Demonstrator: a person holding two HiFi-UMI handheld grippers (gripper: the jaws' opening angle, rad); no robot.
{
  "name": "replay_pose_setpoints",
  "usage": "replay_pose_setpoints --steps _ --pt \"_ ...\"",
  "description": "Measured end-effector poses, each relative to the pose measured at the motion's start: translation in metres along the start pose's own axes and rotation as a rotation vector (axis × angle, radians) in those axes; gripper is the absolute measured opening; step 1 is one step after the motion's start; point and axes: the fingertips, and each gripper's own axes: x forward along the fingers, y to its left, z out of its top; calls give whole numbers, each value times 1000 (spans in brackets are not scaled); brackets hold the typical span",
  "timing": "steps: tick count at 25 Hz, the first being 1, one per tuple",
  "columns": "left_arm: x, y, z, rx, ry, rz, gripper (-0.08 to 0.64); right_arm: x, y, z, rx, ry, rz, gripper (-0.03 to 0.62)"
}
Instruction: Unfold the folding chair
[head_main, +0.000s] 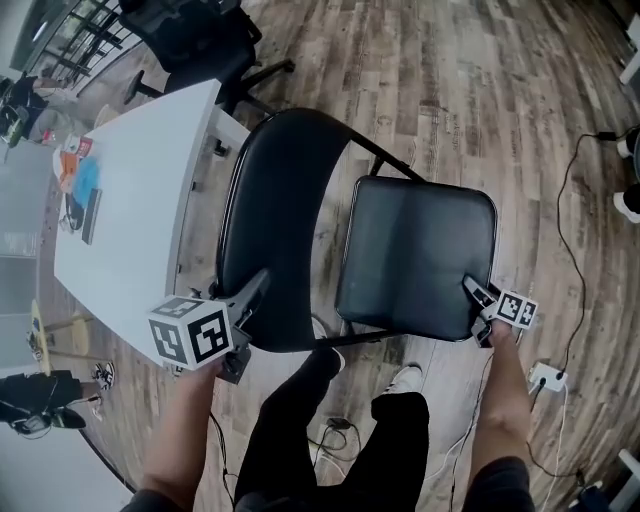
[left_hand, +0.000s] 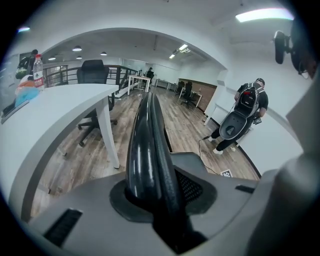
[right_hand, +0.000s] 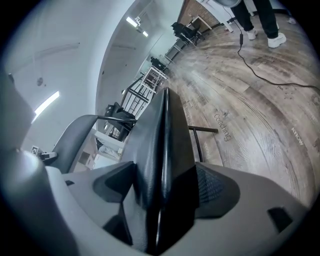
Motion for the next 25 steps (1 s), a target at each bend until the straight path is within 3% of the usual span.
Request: replay_pose_setpoints --steps 4,6,8,10,14,18,20,22,24,25 --pt "-2 2 4 36 -18 26 122 0 2 7 -62 -44 7 371" --pt "-14 4 9 93 -42 85 185 -20 -5 15 -113 -58 -59 373" --pt "-40 4 24 128 -108 134 218 -53 -2 38 -209 -90 -129 373" --pt "-78 1 40 138 -192 169 218 -87 30 63 -320 -142 -141 371" --pt "-129 -31 65 115 -332 155 185 -154 158 108 -496 -299 -93 370" --pt "-160 -89 71 115 -349 88 96 -194 294 91 -644 -377 -75 356" --pt "-180 -116 67 106 -344 59 80 -217 369 79 -777 -398 -106 290" --pt "-204 -138 67 134 -370 46 6 -250 448 79 -908 -453 -142 214" --pt "-231 -159 62 169 -420 3 5 -284 506 68 -921 -497 -154 91" --pt "-241 -169 58 172 -447 -38 5 -298 524 59 -885 -508 -152 79"
